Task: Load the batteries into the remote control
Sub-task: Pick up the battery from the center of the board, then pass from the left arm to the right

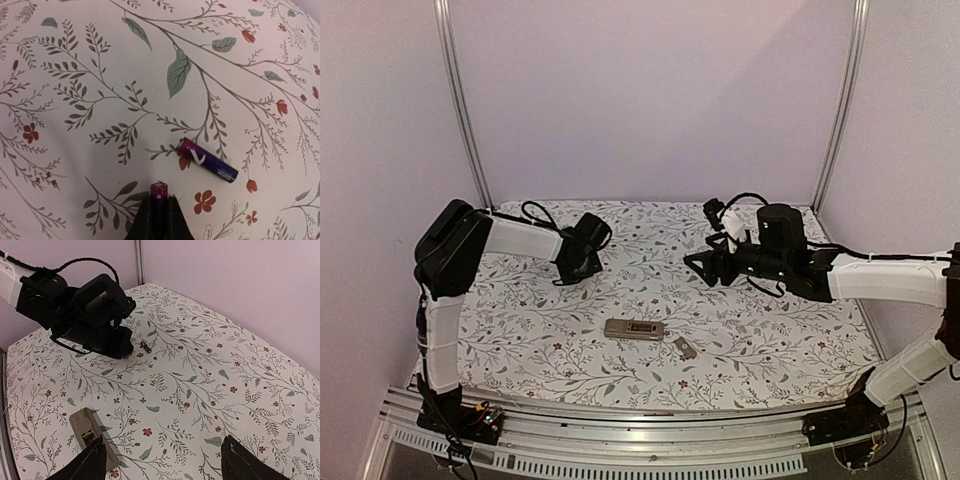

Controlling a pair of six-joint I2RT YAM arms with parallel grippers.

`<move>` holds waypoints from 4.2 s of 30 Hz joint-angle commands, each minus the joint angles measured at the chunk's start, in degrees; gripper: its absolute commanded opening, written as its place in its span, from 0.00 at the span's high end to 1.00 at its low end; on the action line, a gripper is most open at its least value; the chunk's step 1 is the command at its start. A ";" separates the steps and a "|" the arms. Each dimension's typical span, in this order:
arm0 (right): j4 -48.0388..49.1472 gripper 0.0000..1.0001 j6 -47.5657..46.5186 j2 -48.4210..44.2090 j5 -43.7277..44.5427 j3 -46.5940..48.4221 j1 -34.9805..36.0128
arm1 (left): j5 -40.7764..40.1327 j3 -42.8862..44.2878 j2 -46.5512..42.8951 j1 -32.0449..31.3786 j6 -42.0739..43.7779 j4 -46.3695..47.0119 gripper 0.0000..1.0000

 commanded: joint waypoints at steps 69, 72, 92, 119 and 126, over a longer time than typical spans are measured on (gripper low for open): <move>15.40 0.38 -1.79 -12.99 -25.35 6.23 8.36 | 41.04 -32.67 -53.11 -25.94 44.79 73.59 1.00; 14.66 0.38 -1.42 -13.13 -25.11 6.57 8.36 | 42.67 -32.20 -51.94 -25.69 42.30 78.15 1.00; 16.75 0.47 6.19 -6.47 -24.69 12.73 13.17 | 44.72 -30.28 -47.46 -24.88 40.04 81.59 1.00; -7.36 0.40 -4.84 -16.65 -14.59 8.99 8.96 | 30.78 -22.39 -48.32 -25.33 64.35 37.60 1.00; -9.29 0.24 -8.74 -10.75 -20.86 -0.19 2.22 | 24.17 -26.75 -50.93 -24.76 64.21 32.51 1.00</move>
